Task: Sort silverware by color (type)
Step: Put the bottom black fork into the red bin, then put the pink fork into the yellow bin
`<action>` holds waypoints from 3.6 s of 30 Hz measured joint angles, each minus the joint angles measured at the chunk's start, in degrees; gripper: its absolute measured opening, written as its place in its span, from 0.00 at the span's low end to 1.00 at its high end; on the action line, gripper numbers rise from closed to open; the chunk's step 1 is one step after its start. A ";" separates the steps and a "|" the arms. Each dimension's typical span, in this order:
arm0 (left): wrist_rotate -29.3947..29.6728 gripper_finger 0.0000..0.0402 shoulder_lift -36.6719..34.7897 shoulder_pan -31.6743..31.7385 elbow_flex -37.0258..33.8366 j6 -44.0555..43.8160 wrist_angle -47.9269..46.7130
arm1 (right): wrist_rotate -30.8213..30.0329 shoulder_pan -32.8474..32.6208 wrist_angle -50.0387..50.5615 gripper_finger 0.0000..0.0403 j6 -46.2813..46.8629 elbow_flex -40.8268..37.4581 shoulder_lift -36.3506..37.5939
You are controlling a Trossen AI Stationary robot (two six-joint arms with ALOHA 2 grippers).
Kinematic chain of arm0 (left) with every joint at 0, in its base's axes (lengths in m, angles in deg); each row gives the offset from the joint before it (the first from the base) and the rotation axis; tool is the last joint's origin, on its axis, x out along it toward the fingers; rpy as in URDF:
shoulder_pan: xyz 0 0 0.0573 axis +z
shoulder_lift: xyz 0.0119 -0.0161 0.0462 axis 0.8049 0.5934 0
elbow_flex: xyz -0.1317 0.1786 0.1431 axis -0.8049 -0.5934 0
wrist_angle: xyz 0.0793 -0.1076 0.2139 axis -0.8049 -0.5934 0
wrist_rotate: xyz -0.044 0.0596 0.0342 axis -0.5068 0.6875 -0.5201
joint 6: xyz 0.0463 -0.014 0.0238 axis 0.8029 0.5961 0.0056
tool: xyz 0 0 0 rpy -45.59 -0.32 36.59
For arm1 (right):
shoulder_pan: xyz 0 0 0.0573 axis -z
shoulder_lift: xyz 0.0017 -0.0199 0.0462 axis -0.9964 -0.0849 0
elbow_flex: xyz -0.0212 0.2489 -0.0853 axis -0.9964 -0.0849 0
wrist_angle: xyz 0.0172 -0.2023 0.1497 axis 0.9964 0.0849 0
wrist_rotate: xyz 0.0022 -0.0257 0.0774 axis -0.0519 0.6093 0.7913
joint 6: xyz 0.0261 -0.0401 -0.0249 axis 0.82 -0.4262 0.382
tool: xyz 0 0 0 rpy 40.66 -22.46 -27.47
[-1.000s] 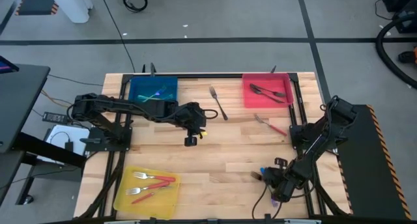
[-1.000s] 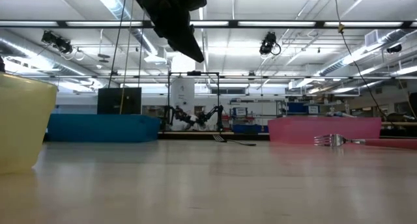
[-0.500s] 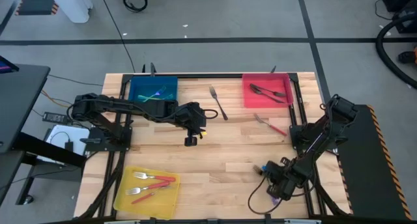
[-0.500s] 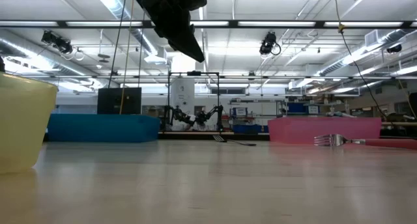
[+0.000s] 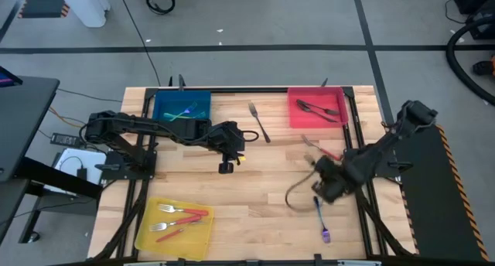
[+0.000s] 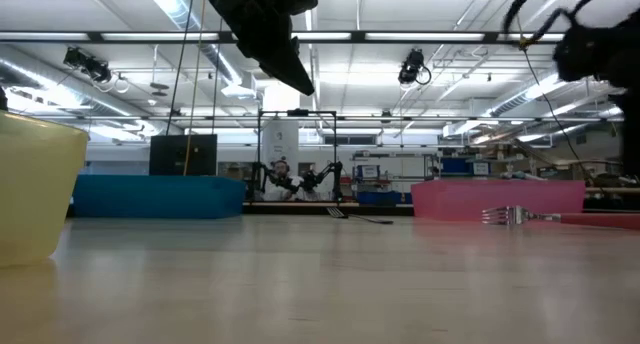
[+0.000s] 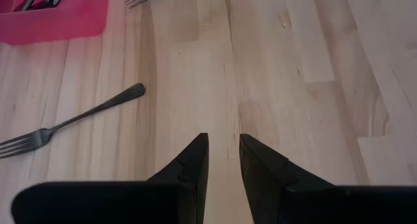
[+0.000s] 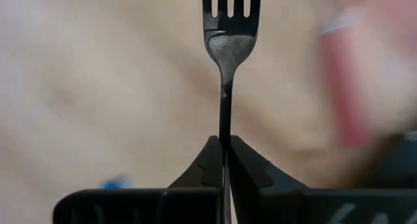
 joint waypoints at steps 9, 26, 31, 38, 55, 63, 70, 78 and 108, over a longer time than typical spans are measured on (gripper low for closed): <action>0.00 0.22 0.00 0.00 0.00 0.66 -0.59 | -8.23 25.38 6.87 0.03 -22.50 0.02 9.58; 0.00 0.22 0.00 0.17 0.00 3.89 -0.26 | -5.07 64.05 -18.86 0.03 -70.05 0.11 12.66; 0.00 0.22 0.00 0.17 0.00 3.87 -0.28 | -5.30 70.53 -22.24 0.04 -79.68 0.10 12.34; 0.00 0.22 0.00 0.17 0.00 3.87 -0.40 | -3.88 76.97 -28.62 0.04 -92.35 0.15 10.78; 0.00 0.22 0.00 -1.04 0.00 -2.62 -15.74 | -3.64 80.28 -30.64 0.11 -107.04 0.15 -1.79; 0.03 0.22 0.00 -1.76 0.00 -2.64 -14.26 | -3.88 80.17 -30.83 0.14 -105.99 0.15 -2.15; 4.23 0.22 0.30 -1.17 0.00 1.20 -6.64 | -4.34 79.95 -30.80 0.18 -105.53 0.15 -2.14; 6.41 0.23 5.73 2.71 0.02 13.09 1.70 | -8.39 76.86 -23.23 0.19 -97.77 5.30 -0.54; 6.25 0.36 9.35 3.39 0.07 13.49 11.39 | 20.42 60.90 -7.24 0.19 -68.79 0.14 1.76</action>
